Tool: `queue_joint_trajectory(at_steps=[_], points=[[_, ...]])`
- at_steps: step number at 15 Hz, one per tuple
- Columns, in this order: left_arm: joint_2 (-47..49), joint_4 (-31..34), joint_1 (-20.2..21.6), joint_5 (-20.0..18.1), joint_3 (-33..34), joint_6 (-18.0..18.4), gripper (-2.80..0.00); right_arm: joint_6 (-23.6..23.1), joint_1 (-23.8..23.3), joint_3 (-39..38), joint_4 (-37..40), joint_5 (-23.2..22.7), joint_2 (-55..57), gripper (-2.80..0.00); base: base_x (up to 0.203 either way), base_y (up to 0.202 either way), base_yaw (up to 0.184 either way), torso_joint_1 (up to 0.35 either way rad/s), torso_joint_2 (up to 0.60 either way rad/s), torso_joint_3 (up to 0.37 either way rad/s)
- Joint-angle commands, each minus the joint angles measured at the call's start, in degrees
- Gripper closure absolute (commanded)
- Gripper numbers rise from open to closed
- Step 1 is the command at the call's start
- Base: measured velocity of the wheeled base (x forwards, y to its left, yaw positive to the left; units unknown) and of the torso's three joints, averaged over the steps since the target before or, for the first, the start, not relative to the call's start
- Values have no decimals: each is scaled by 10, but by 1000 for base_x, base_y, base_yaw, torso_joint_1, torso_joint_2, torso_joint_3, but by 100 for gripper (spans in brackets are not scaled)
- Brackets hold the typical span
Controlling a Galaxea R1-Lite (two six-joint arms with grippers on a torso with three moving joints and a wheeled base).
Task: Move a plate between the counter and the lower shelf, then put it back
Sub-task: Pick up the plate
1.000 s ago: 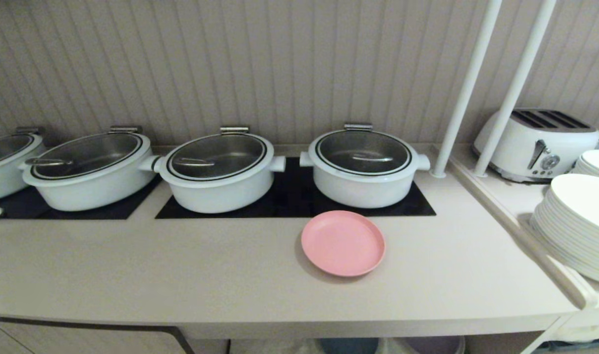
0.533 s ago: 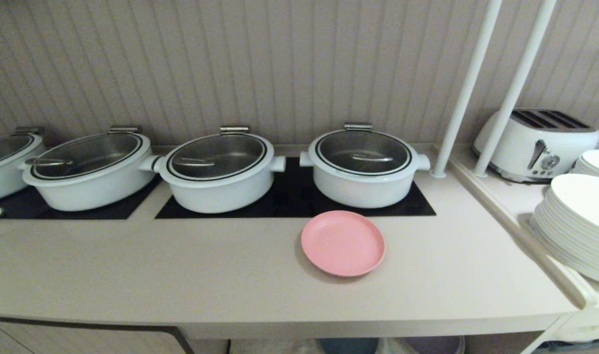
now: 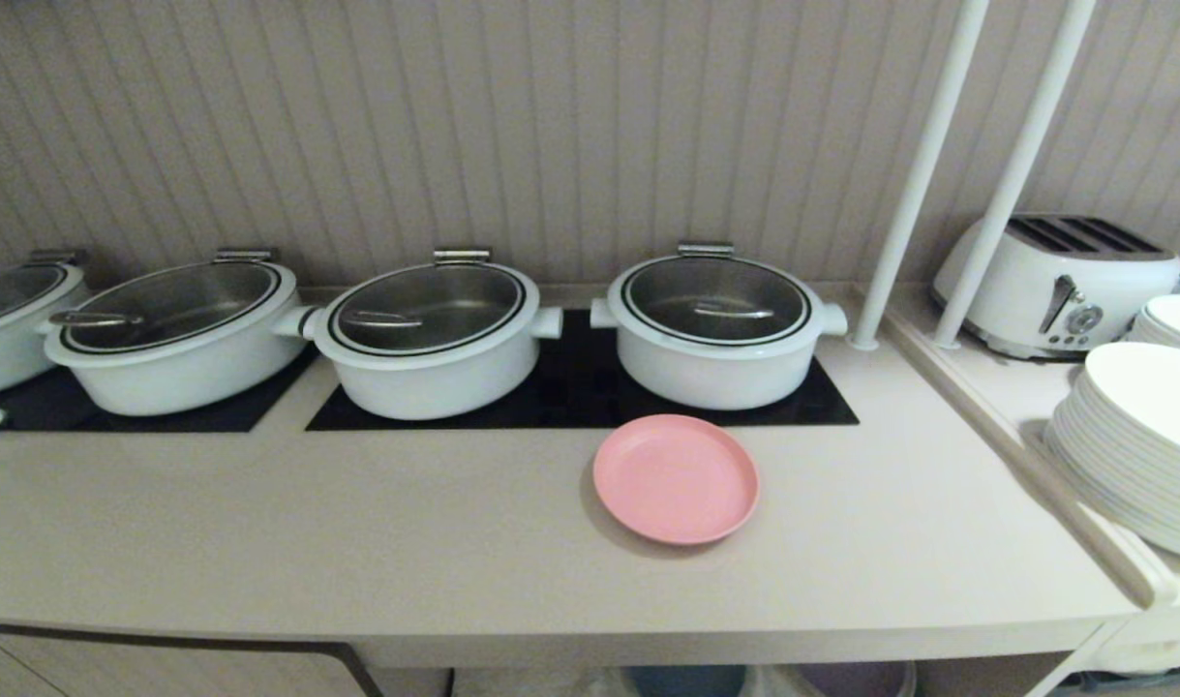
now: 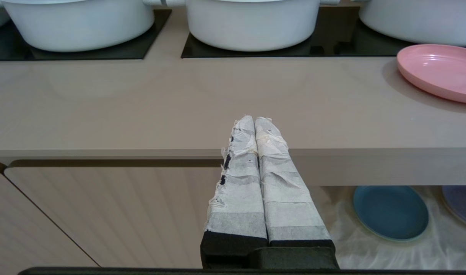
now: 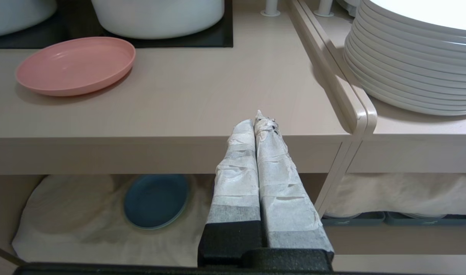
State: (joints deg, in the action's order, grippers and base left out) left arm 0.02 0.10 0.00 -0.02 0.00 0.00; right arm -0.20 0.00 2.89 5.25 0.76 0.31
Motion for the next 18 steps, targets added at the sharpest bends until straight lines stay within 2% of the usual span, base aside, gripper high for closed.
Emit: queue_joint_trajectory(at_steps=[1,3,7,12,15,18], points=[[0,0,0,0,0,0,0,0,0,18,10,-2,10,0,0,0,0,0,0,0],[0,0,0,0,0,0,0,0,0,46,37,-2,16,0,0,0,0,0,0,0],[0,0,0,0,0,0,0,-1,5,99,39,-2,108,0,0,0,0,0,0,0],[0,0,0,0,0,0,0,-2,56,204,38,-5,262,0,0,0,0,0,0,0],[0,0,0,0,0,0,0,-29,76,276,39,-34,378,0,0,0,0,0,0,0],[0,0,0,0,0,0,0,-72,77,335,42,-73,490,0,0,0,0,0,0,0]])
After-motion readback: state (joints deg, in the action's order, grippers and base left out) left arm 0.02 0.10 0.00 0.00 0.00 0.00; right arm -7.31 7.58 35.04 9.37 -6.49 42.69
